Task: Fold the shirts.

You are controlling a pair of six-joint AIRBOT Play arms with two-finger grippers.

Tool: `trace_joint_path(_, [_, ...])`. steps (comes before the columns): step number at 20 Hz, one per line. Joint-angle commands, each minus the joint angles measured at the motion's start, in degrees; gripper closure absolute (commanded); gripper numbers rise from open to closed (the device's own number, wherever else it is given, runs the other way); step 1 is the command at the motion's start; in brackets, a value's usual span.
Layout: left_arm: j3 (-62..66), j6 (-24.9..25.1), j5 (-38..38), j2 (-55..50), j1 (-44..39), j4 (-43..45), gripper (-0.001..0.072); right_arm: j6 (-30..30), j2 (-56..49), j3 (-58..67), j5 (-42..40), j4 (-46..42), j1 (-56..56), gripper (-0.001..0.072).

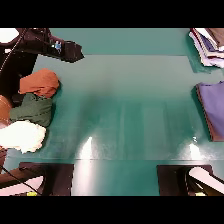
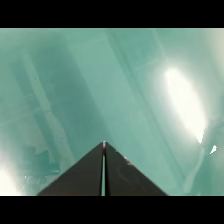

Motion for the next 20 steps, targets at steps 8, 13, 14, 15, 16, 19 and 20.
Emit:
trace_joint_path(8, [0.1,0.8,-0.4,0.0,0.0,-0.1,0.0683,0.6,1.4,6.7,1.5,18.9,20.6,0.0016])
trace_joint_path(13, [0.1,0.8,0.9,0.0,0.0,-0.1,0.0682,-4.7,1.4,10.1,0.0,18.9,40.2,0.062])
trace_joint_path(14, [0.1,0.8,1.0,0.0,0.0,-0.1,0.0682,-5.4,1.4,10.5,-0.3,18.7,43.1,0.0698])
trace_joint_path(15, [0.1,0.8,1.0,0.0,0.0,-0.1,0.0682,-5.4,1.4,10.5,-0.5,18.5,45.4,0.0698])
trace_joint_path(16, [0.1,0.8,1.2,0.0,0.0,-0.1,0.0682,-5.4,1.4,10.5,-0.7,18.5,47.2,0.0698])
trace_joint_path(19, [0.1,0.9,1.4,0.0,0.0,-0.1,0.0682,-5.4,1.4,10.5,-0.7,18.6,49.8,0.0698])
trace_joint_path(20, [0.1,0.8,1.4,0.0,0.0,-0.1,0.0682,-5.4,1.4,10.5,-0.6,18.6,50.2,0.0698])
